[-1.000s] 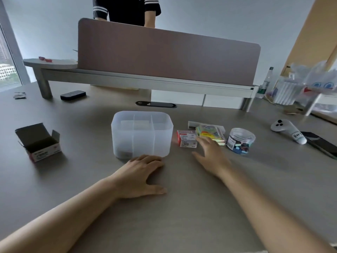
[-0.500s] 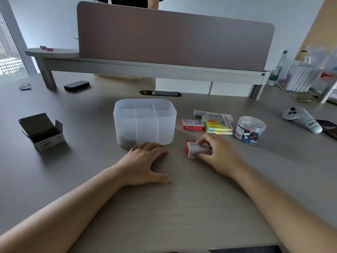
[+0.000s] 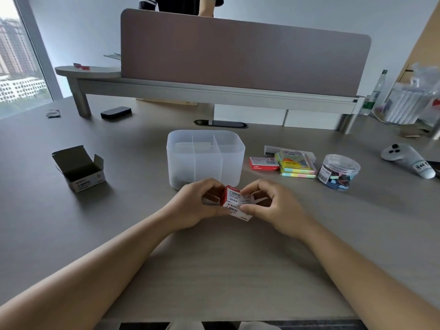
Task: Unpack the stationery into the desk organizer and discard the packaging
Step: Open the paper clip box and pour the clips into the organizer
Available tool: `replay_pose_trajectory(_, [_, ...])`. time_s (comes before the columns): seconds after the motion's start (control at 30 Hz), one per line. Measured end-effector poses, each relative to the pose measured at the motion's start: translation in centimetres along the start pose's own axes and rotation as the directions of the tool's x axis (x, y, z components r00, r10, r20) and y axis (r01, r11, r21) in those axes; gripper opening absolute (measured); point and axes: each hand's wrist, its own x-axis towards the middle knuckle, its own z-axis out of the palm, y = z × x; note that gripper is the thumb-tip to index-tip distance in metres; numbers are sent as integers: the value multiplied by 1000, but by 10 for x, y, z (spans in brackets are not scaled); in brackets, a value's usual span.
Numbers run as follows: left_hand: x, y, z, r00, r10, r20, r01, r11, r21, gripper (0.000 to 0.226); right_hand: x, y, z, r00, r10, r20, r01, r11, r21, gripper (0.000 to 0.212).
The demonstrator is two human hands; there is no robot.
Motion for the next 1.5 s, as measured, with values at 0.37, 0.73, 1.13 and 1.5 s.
replay_pose_trajectory(0.37, [-1, -4, -8, 998, -44, 34, 47, 996, -74, 28, 3, -13, -5, 988, -107, 112, 131, 961, -244, 35])
replay_pose_trajectory(0.73, [0, -5, -10, 998, -54, 45, 59, 992, -108, 31, 5, -13, 0, 983, -148, 105, 172, 943, -285, 34])
replay_pose_trajectory(1.13, [0, -11, -10, 999, -31, 45, 34, 997, -64, 30, 12, -14, -1, 978, -135, 161, 178, 939, -294, 29])
replay_pose_trajectory(1.5, [0, -15, -13, 997, -47, 58, 55, 988, -144, 30, 10, -14, -4, 994, -35, 108, 41, 998, -55, 21])
